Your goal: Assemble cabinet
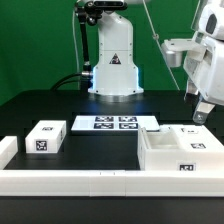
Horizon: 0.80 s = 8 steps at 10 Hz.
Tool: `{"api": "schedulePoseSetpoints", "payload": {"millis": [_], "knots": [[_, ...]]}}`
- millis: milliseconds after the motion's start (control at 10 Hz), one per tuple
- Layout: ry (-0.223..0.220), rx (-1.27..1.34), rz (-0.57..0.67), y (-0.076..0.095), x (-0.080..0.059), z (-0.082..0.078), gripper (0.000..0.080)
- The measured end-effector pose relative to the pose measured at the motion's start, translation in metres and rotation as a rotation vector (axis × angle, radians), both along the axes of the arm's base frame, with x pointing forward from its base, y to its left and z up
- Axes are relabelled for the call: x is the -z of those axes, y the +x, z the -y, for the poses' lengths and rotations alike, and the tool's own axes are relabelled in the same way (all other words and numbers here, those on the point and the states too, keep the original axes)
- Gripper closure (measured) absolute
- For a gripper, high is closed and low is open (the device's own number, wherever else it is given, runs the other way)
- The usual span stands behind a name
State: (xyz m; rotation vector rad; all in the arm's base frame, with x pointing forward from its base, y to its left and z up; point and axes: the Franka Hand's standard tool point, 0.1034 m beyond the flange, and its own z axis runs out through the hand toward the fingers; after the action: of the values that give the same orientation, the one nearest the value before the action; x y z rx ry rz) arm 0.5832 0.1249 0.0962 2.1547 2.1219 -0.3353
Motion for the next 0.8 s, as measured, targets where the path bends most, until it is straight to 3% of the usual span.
{"api": "schedulePoseSetpoints", "payload": {"millis": [300,400,600,800], "knots": [[0.001,0.008,-0.011,-0.007,0.001,0.0,0.0151],[-0.004,0.015,-0.02,-0.015,0.001,-0.001,0.0151],[-0.006,0.007,-0.04,-0.051,0.004,-0.003,0.0151],[-0.013,0.007,-0.066,-0.066,0.009,-0.002,0.0151]]}}
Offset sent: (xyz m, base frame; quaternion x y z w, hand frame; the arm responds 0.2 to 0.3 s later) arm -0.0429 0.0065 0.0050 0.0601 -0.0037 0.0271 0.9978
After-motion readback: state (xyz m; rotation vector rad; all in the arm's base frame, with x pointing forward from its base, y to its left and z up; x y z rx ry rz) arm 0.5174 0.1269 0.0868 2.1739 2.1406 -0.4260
